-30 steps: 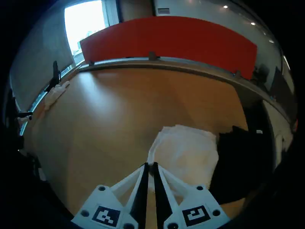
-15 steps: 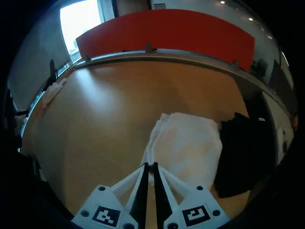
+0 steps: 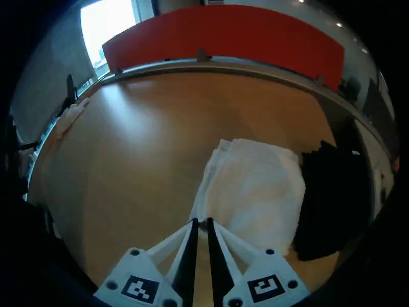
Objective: Fold towel
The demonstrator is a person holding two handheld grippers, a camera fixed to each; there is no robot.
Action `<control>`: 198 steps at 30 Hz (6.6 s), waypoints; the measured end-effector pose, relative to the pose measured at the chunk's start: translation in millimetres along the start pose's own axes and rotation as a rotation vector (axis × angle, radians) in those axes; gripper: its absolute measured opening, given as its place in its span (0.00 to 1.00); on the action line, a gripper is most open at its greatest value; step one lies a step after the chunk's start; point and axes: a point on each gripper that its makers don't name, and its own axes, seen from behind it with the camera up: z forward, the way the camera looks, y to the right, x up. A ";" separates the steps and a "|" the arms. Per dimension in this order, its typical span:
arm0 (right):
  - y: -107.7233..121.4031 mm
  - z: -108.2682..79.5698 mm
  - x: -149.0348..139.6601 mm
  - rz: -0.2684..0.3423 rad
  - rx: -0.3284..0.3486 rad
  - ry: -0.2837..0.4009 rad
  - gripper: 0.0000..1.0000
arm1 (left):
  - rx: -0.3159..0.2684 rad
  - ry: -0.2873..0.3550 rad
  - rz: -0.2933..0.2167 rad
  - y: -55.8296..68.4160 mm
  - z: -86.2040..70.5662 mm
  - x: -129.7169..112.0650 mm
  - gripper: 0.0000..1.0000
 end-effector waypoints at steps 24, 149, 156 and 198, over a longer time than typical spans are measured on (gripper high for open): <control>-20.7 -2.4 8.6 -0.011 0.048 0.020 0.72 | 0.002 0.005 -0.005 -5.2 -0.2 1.5 0.97; -159.2 -98.3 221.8 0.053 -0.387 0.920 0.99 | 0.050 0.628 0.006 -94.1 59.1 150.8 0.97; -171.4 -95.6 221.9 0.073 -0.361 0.925 0.99 | 0.111 0.619 0.045 -107.7 69.3 132.7 0.97; -194.9 -52.4 218.8 0.050 -0.334 0.904 0.99 | 0.134 0.708 -0.024 -121.9 127.1 54.3 0.97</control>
